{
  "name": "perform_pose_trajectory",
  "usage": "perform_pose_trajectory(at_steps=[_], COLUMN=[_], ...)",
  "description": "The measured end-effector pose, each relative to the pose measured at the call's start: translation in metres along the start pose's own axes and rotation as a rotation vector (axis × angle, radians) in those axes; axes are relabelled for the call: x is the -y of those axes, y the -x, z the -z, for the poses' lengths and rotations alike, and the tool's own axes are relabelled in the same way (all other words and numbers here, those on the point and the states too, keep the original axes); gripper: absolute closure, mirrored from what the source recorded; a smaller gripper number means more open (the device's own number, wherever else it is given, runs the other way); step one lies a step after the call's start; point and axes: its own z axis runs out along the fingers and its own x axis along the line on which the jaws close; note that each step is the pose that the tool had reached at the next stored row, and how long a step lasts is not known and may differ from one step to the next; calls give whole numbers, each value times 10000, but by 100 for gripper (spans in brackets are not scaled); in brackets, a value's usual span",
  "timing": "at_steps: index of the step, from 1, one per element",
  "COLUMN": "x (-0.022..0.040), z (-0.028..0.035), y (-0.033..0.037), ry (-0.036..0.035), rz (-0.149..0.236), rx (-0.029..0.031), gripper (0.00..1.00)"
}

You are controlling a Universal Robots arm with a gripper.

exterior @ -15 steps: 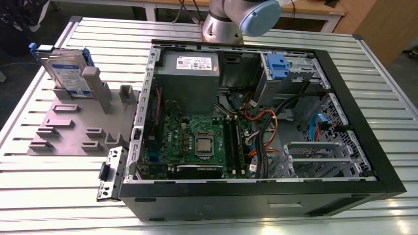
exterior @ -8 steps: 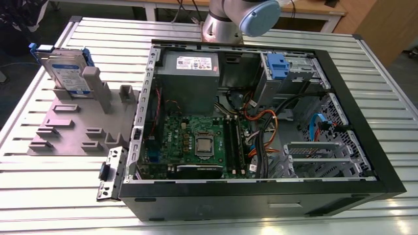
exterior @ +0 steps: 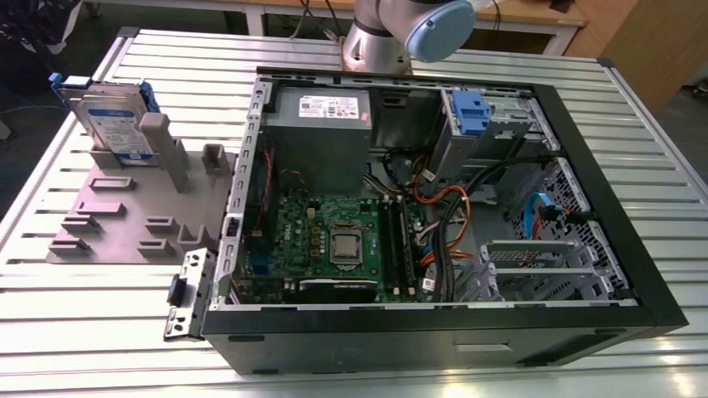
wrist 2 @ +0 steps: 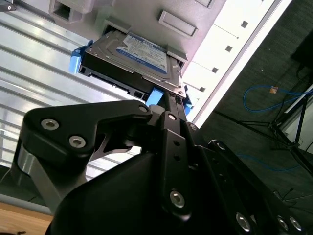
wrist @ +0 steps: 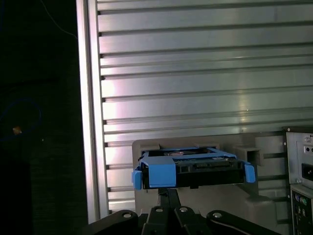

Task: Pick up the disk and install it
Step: 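Pick up the disk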

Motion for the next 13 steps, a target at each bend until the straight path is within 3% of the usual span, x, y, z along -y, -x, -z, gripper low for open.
perform_pose_trajectory(at_steps=[3, 13], x=[0, 0], z=[-1, -1], y=[5, 6], ry=[3, 27], rz=[162, 1681], rx=[-5, -60], gripper=[89, 89])
